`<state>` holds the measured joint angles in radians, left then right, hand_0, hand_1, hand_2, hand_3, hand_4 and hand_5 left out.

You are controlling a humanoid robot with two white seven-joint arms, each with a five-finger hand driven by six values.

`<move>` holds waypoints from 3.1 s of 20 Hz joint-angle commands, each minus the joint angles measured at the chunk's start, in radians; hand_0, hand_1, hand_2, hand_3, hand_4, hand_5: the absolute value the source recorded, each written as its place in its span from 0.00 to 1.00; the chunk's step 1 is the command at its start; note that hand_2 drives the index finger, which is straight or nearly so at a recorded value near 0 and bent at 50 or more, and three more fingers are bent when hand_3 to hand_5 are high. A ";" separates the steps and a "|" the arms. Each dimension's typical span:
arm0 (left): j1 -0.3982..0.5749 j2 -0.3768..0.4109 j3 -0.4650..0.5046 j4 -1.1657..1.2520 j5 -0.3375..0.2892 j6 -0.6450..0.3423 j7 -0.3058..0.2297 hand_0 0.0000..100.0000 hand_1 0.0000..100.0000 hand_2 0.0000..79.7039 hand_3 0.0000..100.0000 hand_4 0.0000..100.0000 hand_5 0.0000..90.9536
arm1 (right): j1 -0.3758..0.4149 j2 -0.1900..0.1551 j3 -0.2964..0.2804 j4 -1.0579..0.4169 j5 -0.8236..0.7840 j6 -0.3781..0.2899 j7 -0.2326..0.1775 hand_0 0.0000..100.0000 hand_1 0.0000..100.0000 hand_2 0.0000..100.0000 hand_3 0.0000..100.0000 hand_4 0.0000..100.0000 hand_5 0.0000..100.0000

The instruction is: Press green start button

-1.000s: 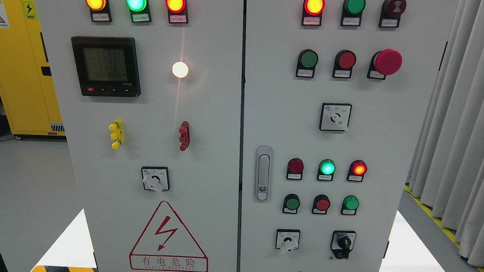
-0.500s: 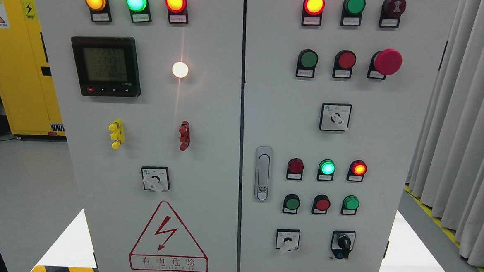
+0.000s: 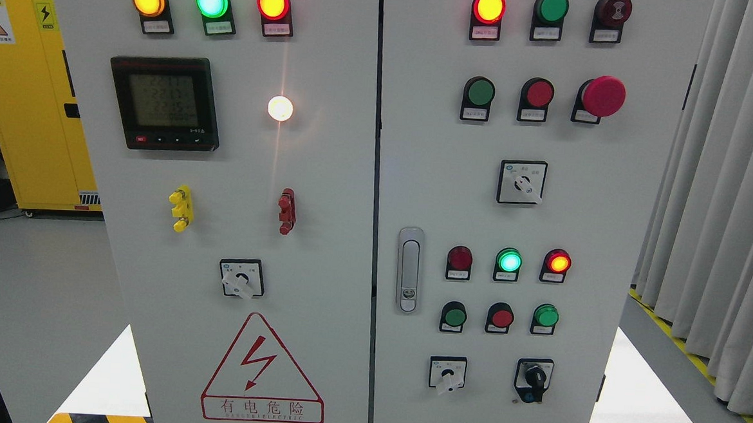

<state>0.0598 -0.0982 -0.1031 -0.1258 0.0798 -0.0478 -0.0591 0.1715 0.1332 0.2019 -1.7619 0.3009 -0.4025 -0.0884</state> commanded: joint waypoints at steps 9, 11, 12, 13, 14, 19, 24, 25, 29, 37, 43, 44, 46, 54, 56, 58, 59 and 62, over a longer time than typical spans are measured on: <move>0.000 0.000 -0.001 0.000 0.000 0.000 -0.001 0.12 0.56 0.00 0.00 0.00 0.00 | -0.012 -0.006 -0.016 -0.039 0.058 0.004 0.013 0.34 0.65 0.00 0.02 0.05 0.00; 0.000 0.000 0.000 0.000 0.000 0.000 -0.001 0.12 0.56 0.00 0.00 0.00 0.00 | -0.015 -0.006 -0.057 -0.039 0.198 0.002 0.012 0.32 0.68 0.00 0.09 0.16 0.07; 0.000 0.000 0.000 0.000 0.000 0.000 -0.001 0.12 0.56 0.00 0.00 0.00 0.00 | -0.023 -0.004 -0.084 -0.039 0.271 0.001 0.007 0.33 0.69 0.00 0.20 0.30 0.20; 0.000 0.000 0.000 0.000 0.000 0.000 0.001 0.12 0.56 0.00 0.00 0.00 0.00 | -0.035 -0.003 -0.099 -0.039 0.326 0.001 0.003 0.33 0.69 0.00 0.23 0.33 0.22; 0.000 0.000 0.000 0.000 -0.002 0.000 -0.001 0.12 0.56 0.00 0.00 0.00 0.00 | -0.044 -0.003 -0.102 -0.039 0.361 0.001 0.001 0.34 0.69 0.00 0.29 0.39 0.32; 0.000 0.000 -0.001 0.000 0.000 0.000 -0.001 0.12 0.56 0.00 0.00 0.00 0.00 | -0.067 -0.003 -0.159 -0.040 0.521 0.001 -0.039 0.41 0.72 0.00 0.58 0.66 0.67; 0.000 0.000 0.000 0.000 0.000 0.000 -0.001 0.12 0.56 0.00 0.00 0.00 0.00 | -0.089 -0.003 -0.229 -0.062 0.717 -0.001 -0.056 0.41 0.75 0.00 0.68 0.74 0.78; 0.000 0.000 0.000 0.000 0.000 0.000 -0.001 0.12 0.56 0.00 0.00 0.00 0.00 | -0.093 -0.003 -0.231 -0.070 0.756 0.001 -0.056 0.41 0.76 0.00 0.69 0.75 0.79; 0.000 0.000 0.000 0.000 -0.002 0.000 -0.001 0.12 0.56 0.00 0.00 0.00 0.00 | -0.128 -0.003 -0.240 -0.080 0.854 0.007 -0.056 0.58 0.85 0.00 0.77 0.80 0.91; 0.000 0.000 0.000 0.000 0.000 0.000 -0.001 0.12 0.56 0.00 0.00 0.00 0.00 | -0.213 -0.001 -0.282 -0.090 1.012 0.062 -0.057 0.66 0.94 0.00 0.83 0.84 0.99; 0.000 0.000 0.000 0.000 0.000 0.000 -0.001 0.12 0.56 0.00 0.00 0.00 0.00 | -0.276 -0.003 -0.273 -0.088 1.092 0.088 -0.050 0.71 0.98 0.00 0.84 0.85 1.00; 0.000 0.000 0.000 0.000 0.000 0.000 0.001 0.12 0.56 0.00 0.00 0.00 0.00 | -0.286 -0.003 -0.269 -0.088 1.103 0.088 -0.047 0.72 0.98 0.00 0.85 0.86 1.00; 0.000 0.000 0.000 0.000 0.000 0.000 -0.001 0.12 0.56 0.00 0.00 0.00 0.00 | -0.302 -0.003 -0.256 -0.087 1.112 0.088 -0.042 0.74 0.99 0.00 0.85 0.86 1.00; 0.000 0.000 0.000 0.000 0.000 0.000 -0.001 0.12 0.56 0.00 0.00 0.00 0.00 | -0.319 -0.003 -0.225 -0.067 1.129 0.090 -0.037 0.77 0.99 0.00 0.86 0.87 1.00; 0.000 0.000 0.000 0.000 -0.002 0.000 -0.001 0.12 0.56 0.00 0.00 0.00 0.00 | -0.323 -0.003 -0.220 -0.059 1.129 0.091 -0.037 0.77 0.99 0.00 0.86 0.88 1.00; 0.000 0.000 0.000 0.000 0.000 0.000 -0.001 0.12 0.56 0.00 0.00 0.00 0.00 | -0.326 -0.003 -0.211 -0.047 1.130 0.091 -0.037 0.78 0.99 0.00 0.86 0.88 1.00; 0.000 0.000 -0.001 0.000 0.000 0.000 -0.001 0.12 0.56 0.00 0.00 0.00 0.00 | -0.333 -0.001 -0.207 -0.039 1.130 0.091 -0.033 0.79 0.99 0.00 0.86 0.88 1.00; 0.000 0.000 0.000 0.000 0.000 0.000 -0.001 0.12 0.56 0.00 0.00 0.00 0.00 | -0.337 -0.001 -0.199 -0.025 1.129 0.100 -0.027 0.80 0.98 0.00 0.86 0.88 1.00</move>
<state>0.0599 -0.0982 -0.1031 -0.1258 0.0796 -0.0478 -0.0591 -0.1512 0.1303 -0.0190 -1.8221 1.4249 -0.3074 -0.1192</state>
